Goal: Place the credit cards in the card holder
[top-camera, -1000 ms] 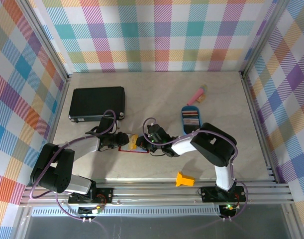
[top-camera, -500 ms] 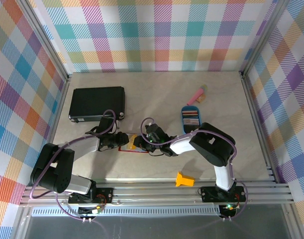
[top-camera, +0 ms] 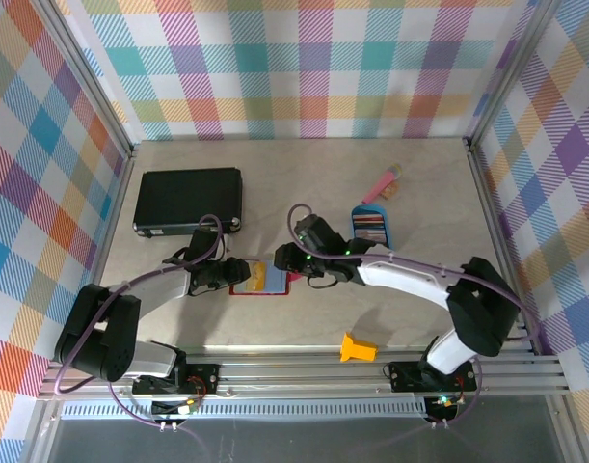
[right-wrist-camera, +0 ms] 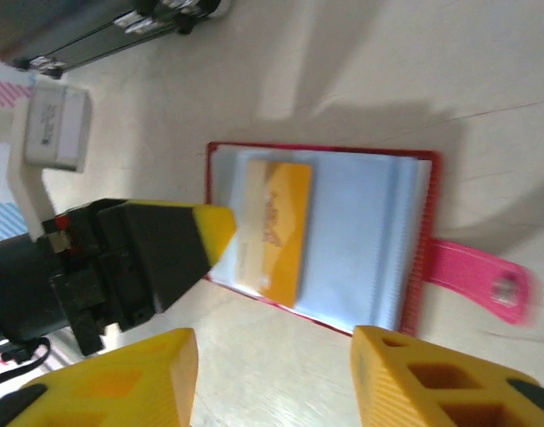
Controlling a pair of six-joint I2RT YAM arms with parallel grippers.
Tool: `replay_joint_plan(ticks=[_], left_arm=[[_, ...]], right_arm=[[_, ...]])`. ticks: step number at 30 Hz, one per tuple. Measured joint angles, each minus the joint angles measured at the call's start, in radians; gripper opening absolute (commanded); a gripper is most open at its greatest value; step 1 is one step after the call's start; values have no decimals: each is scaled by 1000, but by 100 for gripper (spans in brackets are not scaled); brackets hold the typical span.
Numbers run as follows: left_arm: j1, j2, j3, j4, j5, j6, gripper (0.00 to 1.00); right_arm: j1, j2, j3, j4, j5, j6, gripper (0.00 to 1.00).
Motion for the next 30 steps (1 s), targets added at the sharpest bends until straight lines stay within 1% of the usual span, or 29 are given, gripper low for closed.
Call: replay_joint_plan(ticks=[3, 5, 7, 10, 14, 18, 25, 30], left_arm=[[0, -35, -3, -3, 8, -13, 41], [0, -54, -3, -3, 18, -26, 42], [0, -65, -2, -3, 27, -37, 42], [0, -66, -2, -4, 38, -52, 42], [0, -66, -1, -4, 45, -57, 43], [0, -68, 0, -12, 44, -60, 43], [0, -91, 1, -34, 40, -60, 43], [0, -100, 3, -47, 40, -63, 43]], right_arm=[[-58, -18, 13, -122, -16, -34, 51], [-90, -15, 12, -182, -43, -49, 50], [-117, -6, 12, -220, -72, -68, 47], [-127, 36, 14, -246, -126, -103, 45], [-128, 114, 18, -246, -190, -137, 41], [-136, 168, 23, -235, -225, -151, 37], [-153, 212, 64, -199, -242, -181, 32], [-156, 253, 91, -174, -246, -202, 25]])
